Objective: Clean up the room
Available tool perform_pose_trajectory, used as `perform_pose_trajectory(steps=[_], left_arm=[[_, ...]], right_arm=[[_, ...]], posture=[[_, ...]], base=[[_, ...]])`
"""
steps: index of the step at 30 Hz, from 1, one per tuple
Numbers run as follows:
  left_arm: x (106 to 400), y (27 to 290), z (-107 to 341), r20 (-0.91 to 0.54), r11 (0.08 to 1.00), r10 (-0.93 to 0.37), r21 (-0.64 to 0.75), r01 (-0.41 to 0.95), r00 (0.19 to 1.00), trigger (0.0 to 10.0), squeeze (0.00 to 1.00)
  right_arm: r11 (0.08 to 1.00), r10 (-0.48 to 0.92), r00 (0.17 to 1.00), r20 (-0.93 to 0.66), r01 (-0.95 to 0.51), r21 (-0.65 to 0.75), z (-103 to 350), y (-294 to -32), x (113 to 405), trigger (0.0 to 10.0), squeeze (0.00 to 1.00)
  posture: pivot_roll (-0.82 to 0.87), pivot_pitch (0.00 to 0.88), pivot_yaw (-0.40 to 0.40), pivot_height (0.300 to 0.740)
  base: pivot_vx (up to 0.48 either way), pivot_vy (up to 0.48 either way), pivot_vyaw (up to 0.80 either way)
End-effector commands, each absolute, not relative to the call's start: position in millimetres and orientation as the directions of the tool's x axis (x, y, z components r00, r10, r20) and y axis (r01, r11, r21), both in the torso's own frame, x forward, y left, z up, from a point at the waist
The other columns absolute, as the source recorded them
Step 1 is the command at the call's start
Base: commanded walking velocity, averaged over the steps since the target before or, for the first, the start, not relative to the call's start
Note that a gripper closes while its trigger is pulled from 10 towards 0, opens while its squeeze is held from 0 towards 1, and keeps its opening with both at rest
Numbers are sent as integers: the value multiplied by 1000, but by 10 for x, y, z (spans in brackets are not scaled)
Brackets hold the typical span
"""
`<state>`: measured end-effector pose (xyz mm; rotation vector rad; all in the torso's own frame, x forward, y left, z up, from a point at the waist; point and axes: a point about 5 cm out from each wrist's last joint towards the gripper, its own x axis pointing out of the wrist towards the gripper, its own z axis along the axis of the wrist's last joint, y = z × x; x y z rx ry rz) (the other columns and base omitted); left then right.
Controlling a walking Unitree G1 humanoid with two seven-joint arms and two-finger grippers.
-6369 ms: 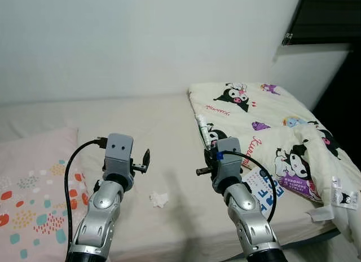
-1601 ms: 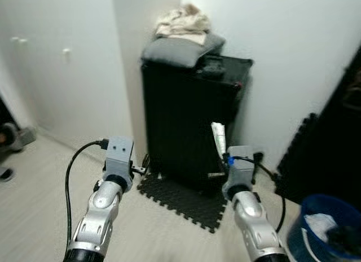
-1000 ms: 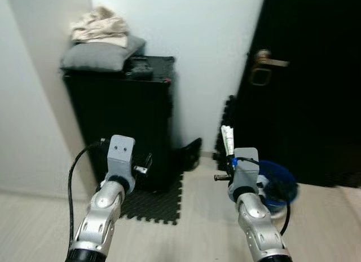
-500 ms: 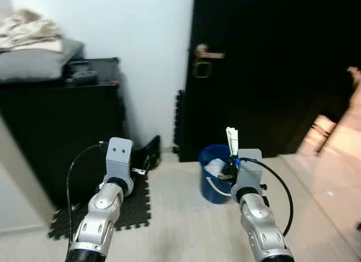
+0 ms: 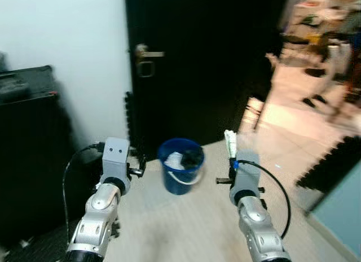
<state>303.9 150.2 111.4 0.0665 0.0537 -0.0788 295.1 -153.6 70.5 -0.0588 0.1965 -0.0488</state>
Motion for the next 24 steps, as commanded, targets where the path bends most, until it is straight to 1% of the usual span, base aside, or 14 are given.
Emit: perform_pose_trajectory(steps=[1,5,7,8,10,12,19,21,24], left_arm=[[3033,1507,1120,-51,994,-74,74,77,996,10000,0],[3032,1503,1132,-46,994,-74,73,77,996,10000,0],[3035,1500,1140,-42,994,-75,73,78,996,10000,0],[3035,1500,1140,-42,994,-75,73,78,996,10000,0],[3043,1491,1162,-29,995,-79,63,81,996,10000,0],[3050,1483,1187,-14,995,-83,56,84,996,10000,0],[3055,1496,1210,-2,996,-71,49,71,997,10000,0],[3052,1511,1214,2,997,-60,46,60,998,10000,0],[3051,1515,1214,2,997,-57,45,57,998,10000,0]], right_arm=[[997,-48,980,-194,35,-69,720,-1517,2964,10000,0],[998,-20,985,-170,9,-66,747,-1486,2973,10000,0],[994,18,985,-170,-35,-100,749,-1442,2977,10000,0],[994,18,985,-170,-35,-100,749,-1442,2977,10000,0],[987,66,982,-175,-90,-133,740,-1382,2980,10000,0],[984,94,980,-174,-118,-136,740,-1347,2982,10000,0],[979,116,978,-174,-142,-146,745,-1310,2992,10000,0],[972,123,977,-176,-154,-179,740,-1304,3002,10000,0],[970,125,976,-177,-158,-187,738,-1304,3004,10000,0]], posture=[[29,0,-7,740],[28,0,-7,740],[27,0,-7,740],[27,0,-7,740],[28,0,-10,740],[28,0,-11,740],[30,0,-16,740],[30,0,-19,740],[30,0,-19,740]], base=[[0,0,-800],[0,0,-800],[0,0,0],[0,0,0],[0,0,0],[0,0,0],[272,0,0],[311,0,0],[315,0,0]])
